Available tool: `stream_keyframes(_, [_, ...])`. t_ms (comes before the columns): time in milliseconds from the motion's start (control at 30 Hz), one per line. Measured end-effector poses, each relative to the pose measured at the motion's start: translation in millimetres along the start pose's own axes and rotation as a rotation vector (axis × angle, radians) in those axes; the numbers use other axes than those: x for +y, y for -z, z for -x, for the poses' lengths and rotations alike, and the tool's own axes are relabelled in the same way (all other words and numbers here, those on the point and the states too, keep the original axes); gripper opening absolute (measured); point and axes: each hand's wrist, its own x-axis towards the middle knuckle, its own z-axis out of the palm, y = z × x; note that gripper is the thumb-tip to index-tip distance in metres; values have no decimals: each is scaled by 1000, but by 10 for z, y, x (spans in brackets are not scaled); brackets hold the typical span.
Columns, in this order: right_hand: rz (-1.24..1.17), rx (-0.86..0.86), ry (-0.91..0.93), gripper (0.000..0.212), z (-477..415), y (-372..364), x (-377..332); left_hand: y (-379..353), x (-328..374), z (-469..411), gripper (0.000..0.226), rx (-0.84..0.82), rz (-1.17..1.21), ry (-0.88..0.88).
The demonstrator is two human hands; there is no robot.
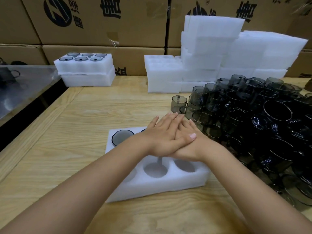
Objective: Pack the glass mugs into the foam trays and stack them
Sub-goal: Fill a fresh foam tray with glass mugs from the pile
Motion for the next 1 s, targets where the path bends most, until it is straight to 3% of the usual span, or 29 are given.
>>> stream_keyframes(300, [-7,106,-27,98,5,-78,-44,50,85,102,76,11,20,126])
stream_keyframes(367, [-50,154,-32,86,27,-76,-72,51,111,157,79,57,21,170])
stream_keyframes(467, [-430,462,-35,26,100,-54,-79,-23,196,238,75,174,90,213])
stream_keyframes(500, [-539,608,-81,19,136,-64,-50,-66,217,267,70,217,97,220])
stream_keyframes(533, [-540,751,-154,20,181,-73,-5,-107,223,291,67,256,71,228])
stream_keyframes(600, [-264,926,-348,20,280,-76,111,-181,196,321,63,307,-16,241])
stream_keyframes(633, [-108,914,-435,20,331,-78,158,-207,173,326,61,323,-40,243])
stream_keyframes(700, [83,704,-588,29,404,-52,205,-237,139,323,58,348,-48,241])
stream_keyframes(800, [120,423,-660,34,433,-47,181,-270,137,308,51,374,-58,240])
stream_keyframes(1000, [15,448,-617,12,417,-48,137,-256,99,293,47,391,-82,221])
